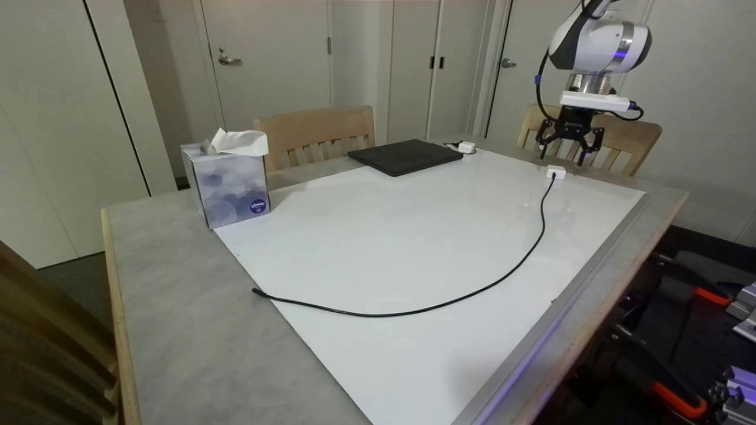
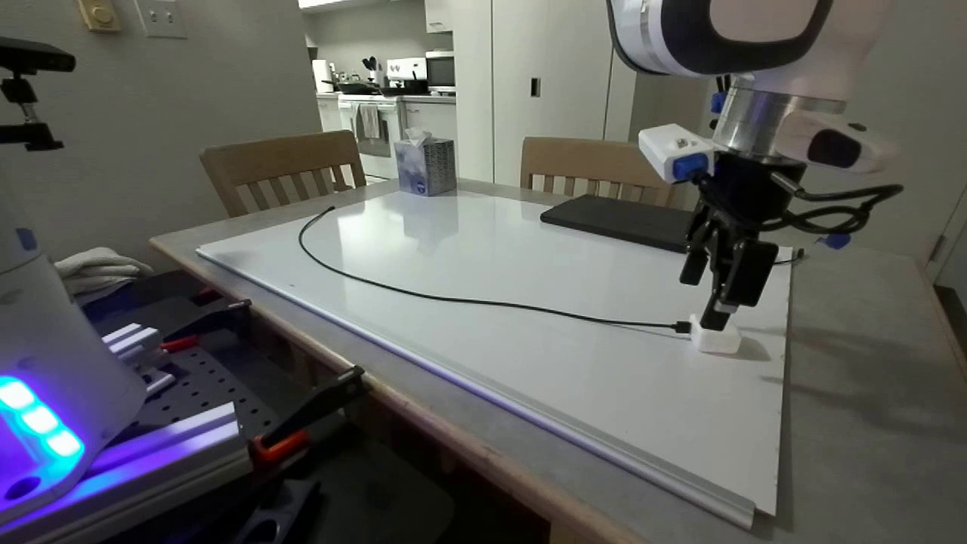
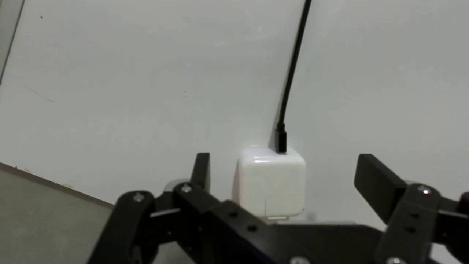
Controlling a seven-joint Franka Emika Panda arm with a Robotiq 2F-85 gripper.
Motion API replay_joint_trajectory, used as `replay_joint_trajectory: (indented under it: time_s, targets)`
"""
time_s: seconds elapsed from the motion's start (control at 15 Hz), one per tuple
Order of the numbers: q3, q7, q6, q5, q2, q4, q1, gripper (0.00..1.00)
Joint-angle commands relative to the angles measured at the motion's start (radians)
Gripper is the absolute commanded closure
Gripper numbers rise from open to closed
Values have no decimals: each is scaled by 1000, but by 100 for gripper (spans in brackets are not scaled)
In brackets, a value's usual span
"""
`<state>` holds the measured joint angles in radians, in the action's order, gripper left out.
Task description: Wind the black charging cable
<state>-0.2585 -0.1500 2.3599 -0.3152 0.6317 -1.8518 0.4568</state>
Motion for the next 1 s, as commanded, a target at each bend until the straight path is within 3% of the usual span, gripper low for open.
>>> replay_joint_trajectory:
  time_s: [0.0,0.4,0.93]
  targets:
    - [-6,-8,35,7,43,12,-4,0]
    - [1,-33,118,-26,52,6,6,0]
    - [-1,-55,117,-16,75,18,4,2]
